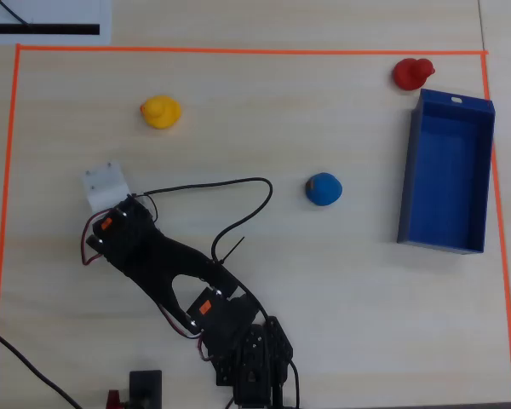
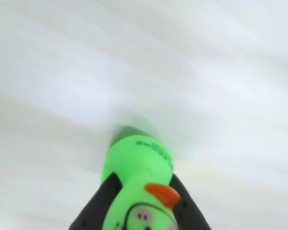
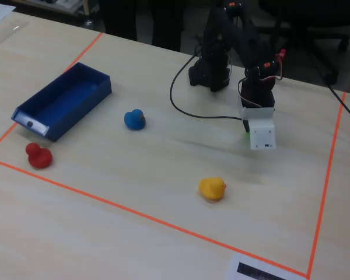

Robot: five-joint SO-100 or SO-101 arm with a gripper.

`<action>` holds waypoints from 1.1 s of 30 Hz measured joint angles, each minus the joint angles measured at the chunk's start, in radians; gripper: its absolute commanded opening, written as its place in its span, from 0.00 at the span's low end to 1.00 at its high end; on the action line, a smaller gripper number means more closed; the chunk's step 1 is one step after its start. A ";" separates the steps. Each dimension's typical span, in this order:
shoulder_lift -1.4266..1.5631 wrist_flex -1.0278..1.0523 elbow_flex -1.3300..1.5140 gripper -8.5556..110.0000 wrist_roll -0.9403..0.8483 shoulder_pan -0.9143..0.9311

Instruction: Grasp green duck and put it into box.

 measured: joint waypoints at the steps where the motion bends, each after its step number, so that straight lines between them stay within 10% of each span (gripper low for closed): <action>1: 0.021 0.026 -0.003 0.07 0.003 0.012; 12: 0.433 0.313 -0.413 0.07 -0.198 0.543; 24: 0.066 -0.069 -0.782 0.07 -0.390 1.437; 33: -0.222 -0.253 -0.838 0.07 -0.393 1.753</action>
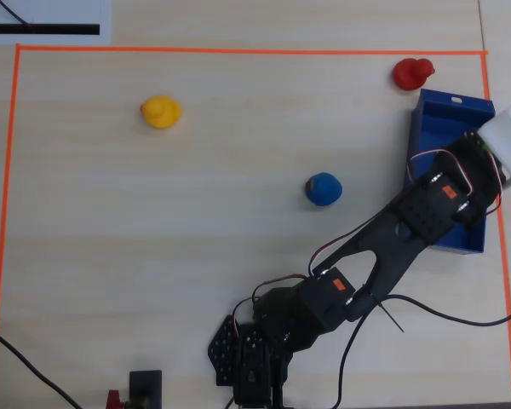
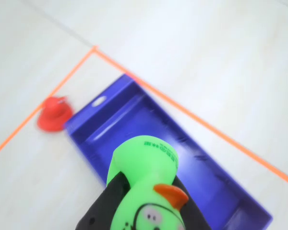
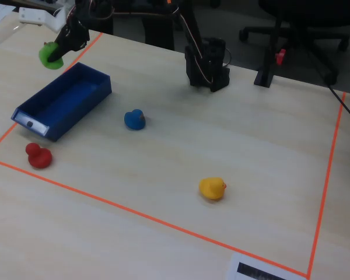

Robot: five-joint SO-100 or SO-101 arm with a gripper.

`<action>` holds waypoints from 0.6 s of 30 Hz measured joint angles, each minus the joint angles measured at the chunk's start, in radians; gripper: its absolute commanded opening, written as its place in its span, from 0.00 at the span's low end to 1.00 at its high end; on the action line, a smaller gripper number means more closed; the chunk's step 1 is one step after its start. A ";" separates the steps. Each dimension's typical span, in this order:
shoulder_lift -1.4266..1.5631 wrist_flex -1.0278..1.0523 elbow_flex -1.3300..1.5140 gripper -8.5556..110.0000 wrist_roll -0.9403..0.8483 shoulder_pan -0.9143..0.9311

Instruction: Grasp green duck and put it into box.

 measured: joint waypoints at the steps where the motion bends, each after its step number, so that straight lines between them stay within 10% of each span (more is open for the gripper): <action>1: -0.017 -0.014 0.006 0.07 0.000 0.005; 18: -0.206 -0.281 0.164 0.07 -0.063 0.048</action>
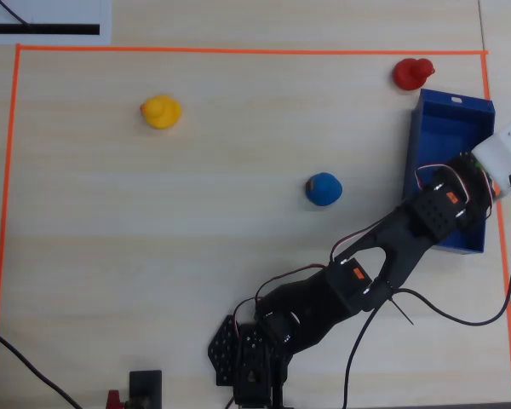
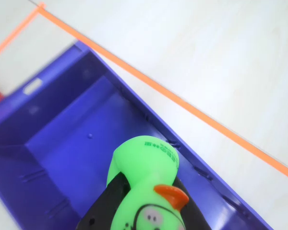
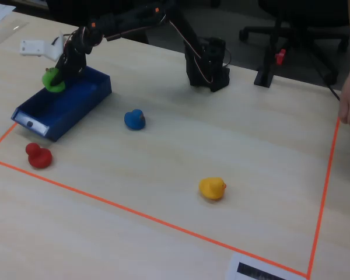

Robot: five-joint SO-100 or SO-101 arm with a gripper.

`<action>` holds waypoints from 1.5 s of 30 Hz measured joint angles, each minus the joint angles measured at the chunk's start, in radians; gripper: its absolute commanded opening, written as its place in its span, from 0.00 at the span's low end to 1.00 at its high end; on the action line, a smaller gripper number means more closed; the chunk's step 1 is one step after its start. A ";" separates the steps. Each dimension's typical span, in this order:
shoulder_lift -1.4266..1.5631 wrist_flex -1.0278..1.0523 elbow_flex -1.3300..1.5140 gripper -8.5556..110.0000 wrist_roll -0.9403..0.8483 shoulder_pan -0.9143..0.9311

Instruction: Grasp green duck and put it into box.

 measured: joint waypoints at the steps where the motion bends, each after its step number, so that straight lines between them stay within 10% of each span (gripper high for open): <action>1: 0.000 -0.020 0.025 0.07 -0.005 0.000; 22: 0.094 0.158 0.155 0.23 -0.169 0.006; 29: 0.242 0.187 0.121 0.17 0.032 -0.026; 35: 0.483 0.322 -0.006 0.11 0.336 -0.247; 45: 1.290 0.632 0.730 0.07 0.186 -0.928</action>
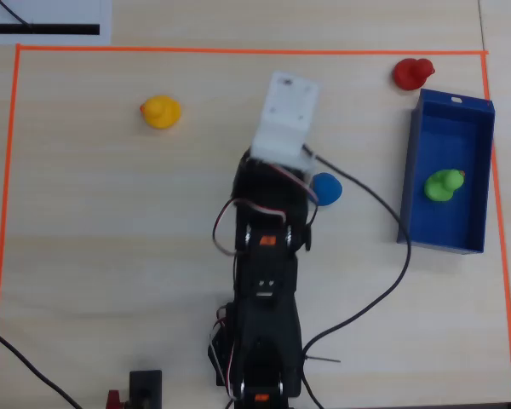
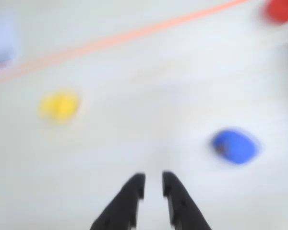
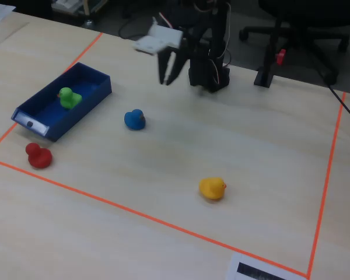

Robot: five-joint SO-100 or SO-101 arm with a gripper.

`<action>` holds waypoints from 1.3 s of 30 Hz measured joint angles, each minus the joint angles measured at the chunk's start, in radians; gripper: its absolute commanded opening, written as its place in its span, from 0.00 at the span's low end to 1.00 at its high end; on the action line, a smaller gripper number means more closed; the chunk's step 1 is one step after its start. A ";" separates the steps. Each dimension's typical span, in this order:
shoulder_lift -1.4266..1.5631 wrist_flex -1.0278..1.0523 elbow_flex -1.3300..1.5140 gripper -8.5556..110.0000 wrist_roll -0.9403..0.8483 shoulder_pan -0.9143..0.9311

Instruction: Grasp green duck and put it into box.

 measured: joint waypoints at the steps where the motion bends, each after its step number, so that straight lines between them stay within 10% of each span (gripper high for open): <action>1: 0.103 0.011 0.112 0.07 -0.025 -0.049; 12: 0.853 0.104 1.025 0.07 -0.233 -0.089; 39: 0.894 0.164 1.131 0.08 -0.235 -0.097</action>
